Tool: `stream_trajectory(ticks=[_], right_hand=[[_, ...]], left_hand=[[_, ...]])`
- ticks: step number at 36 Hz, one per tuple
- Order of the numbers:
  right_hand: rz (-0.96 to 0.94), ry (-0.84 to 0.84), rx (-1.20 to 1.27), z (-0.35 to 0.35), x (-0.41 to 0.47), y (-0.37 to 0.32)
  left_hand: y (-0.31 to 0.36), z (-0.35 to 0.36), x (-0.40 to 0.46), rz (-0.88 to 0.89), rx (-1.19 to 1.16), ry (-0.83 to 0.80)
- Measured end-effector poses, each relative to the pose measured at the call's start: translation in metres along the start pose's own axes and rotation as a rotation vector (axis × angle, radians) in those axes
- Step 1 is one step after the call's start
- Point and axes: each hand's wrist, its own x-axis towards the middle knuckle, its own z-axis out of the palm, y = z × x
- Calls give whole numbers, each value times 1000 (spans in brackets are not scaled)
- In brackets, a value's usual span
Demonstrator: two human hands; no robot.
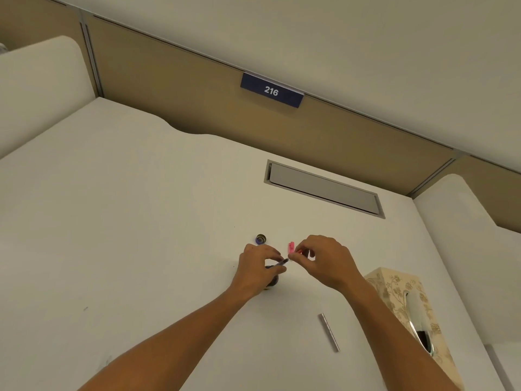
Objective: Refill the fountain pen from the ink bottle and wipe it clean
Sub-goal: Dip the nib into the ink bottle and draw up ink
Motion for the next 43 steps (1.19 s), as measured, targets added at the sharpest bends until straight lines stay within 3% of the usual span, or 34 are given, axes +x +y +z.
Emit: stream_trajectory(ticks=[14, 28, 43], right_hand=[[12, 22, -7, -4, 0, -6], [128, 74, 70, -13, -19, -1], [146, 204, 241, -21, -51, 23]], left_hand=[[16, -8, -5, -70, -64, -5], [16, -12, -9, -270, -263, 107], [22, -6, -11, -329, -432, 226]])
